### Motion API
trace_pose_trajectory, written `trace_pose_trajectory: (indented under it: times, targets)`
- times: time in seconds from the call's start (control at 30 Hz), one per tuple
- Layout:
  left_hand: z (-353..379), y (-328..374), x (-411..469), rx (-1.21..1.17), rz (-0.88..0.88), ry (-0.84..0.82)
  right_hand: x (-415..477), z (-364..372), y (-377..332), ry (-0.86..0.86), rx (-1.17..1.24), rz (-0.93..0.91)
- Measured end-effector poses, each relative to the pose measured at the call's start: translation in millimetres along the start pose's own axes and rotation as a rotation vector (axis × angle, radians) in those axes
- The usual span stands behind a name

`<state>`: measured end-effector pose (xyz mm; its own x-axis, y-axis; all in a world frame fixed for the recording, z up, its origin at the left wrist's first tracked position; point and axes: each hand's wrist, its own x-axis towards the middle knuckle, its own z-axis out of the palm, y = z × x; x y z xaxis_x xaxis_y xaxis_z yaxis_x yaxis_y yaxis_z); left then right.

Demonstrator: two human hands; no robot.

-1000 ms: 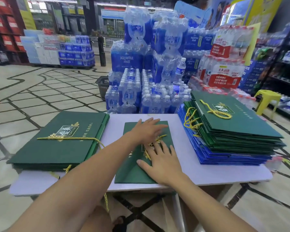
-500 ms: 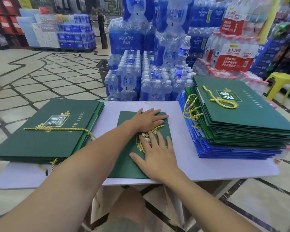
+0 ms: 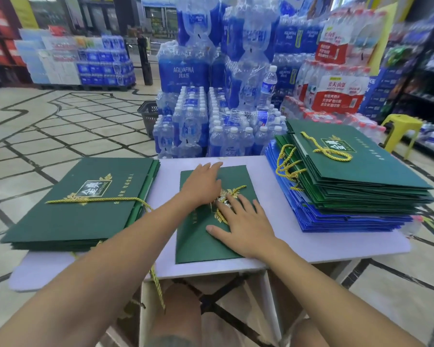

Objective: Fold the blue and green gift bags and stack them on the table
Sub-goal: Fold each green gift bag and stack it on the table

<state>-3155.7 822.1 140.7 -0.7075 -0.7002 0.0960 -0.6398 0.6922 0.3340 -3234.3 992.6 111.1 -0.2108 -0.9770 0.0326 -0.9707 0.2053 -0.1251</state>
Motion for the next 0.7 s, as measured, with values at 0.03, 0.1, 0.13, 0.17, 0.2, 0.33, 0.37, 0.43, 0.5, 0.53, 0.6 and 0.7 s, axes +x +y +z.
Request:
trace_pose_trajectory:
  times: [0.03, 0.1, 0.13, 0.17, 0.2, 0.33, 0.37, 0.43, 0.5, 0.53, 0.6, 0.7]
  targets:
    - [-3.4, -4.1, -13.4, 0.062, -0.047, 0.010, 3.7, -1.6, 2.2, -0.001, -0.004, -0.003]
    - [-6.4, -9.4, -40.2, 0.257, -0.127, -0.010, 8.8, -3.5, 3.9, 0.002, -0.017, 0.020]
    - [-6.3, -10.4, -52.0, 0.313, -0.158, -0.031, 9.8, -4.1, 3.3, 0.002, -0.015, 0.036]
    - [-6.4, -11.1, -61.9, 0.345, -0.182, -0.060, 10.1, -4.1, 2.1, 0.001, -0.005, 0.048]
    - [-5.9, -12.0, -69.2, 0.362, -0.194, -0.082, 9.8, -4.4, 0.2, 0.005, 0.010, 0.056]
    - [-9.2, -10.0, -80.2, 0.246, -0.165, -0.107, 7.4, -7.5, -0.7, 0.048, 0.057, 0.065]
    - [-10.6, -8.7, -80.7, 0.147, -0.158, -0.094, 7.7, -6.3, 0.3, 0.057, 0.073, 0.066]
    - [-14.9, -6.7, -80.2, -0.041, -0.136, -0.073, 7.9, -6.5, 0.9, 0.087, 0.097, 0.075]
    - [-17.6, -6.9, -79.5, -0.123, -0.148, -0.075, 8.5, -6.5, 2.6, 0.132, 0.119, 0.091]
    - [-18.5, -7.4, -80.7, -0.119, -0.179, -0.085, 8.0, -6.2, 3.2, 0.150, 0.124, 0.098]
    - [-22.1, -9.1, -85.9, -0.093, -0.261, -0.137, 6.5, -5.7, 3.1, 0.166, 0.123, 0.107]
    - [-23.3, -13.5, -91.3, -0.059, -0.289, -0.165, 5.4, -4.8, 0.1, 0.182, 0.149, 0.114]
